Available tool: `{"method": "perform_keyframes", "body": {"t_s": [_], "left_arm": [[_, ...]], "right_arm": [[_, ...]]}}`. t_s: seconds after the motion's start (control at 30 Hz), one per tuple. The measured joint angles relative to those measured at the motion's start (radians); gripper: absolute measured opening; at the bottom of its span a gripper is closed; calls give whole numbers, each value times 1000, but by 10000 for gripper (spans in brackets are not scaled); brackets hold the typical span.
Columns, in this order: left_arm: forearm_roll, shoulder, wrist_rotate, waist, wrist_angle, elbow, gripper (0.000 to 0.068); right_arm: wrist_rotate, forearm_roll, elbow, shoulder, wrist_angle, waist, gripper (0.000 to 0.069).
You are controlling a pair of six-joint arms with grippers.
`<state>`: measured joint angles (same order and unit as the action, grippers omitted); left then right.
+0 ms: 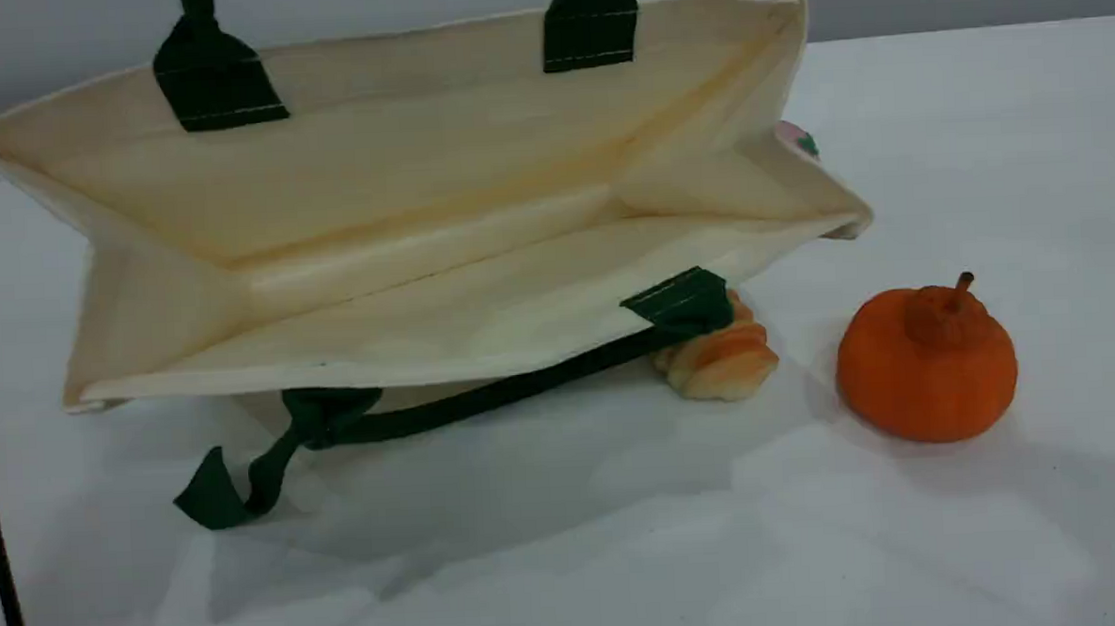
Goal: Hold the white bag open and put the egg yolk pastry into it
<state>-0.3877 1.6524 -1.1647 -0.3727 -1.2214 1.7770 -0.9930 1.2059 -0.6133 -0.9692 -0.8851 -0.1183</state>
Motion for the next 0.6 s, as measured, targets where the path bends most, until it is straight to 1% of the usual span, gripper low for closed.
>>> {"method": "perform_keyframes", "body": {"t_s": [0.27,0.33,0.43,0.5,0.6], "left_arm": [[-5,0,0,0,0,0,98],[-6,0,0,0,0,0,98],[-7,0,0,0,0,0,98],[-8,0,0,0,0,0,98],[-8,0,0,0,0,0,98]], "right_arm": [[-198,134,143,0,-9,0,31],[-235,150,165,-1,-11,18,31],[-251,168,167,-13,-4,87,31],[-251,179,167,-35,48,152,31],[-251,216,167,-83,149,273,31]]}}
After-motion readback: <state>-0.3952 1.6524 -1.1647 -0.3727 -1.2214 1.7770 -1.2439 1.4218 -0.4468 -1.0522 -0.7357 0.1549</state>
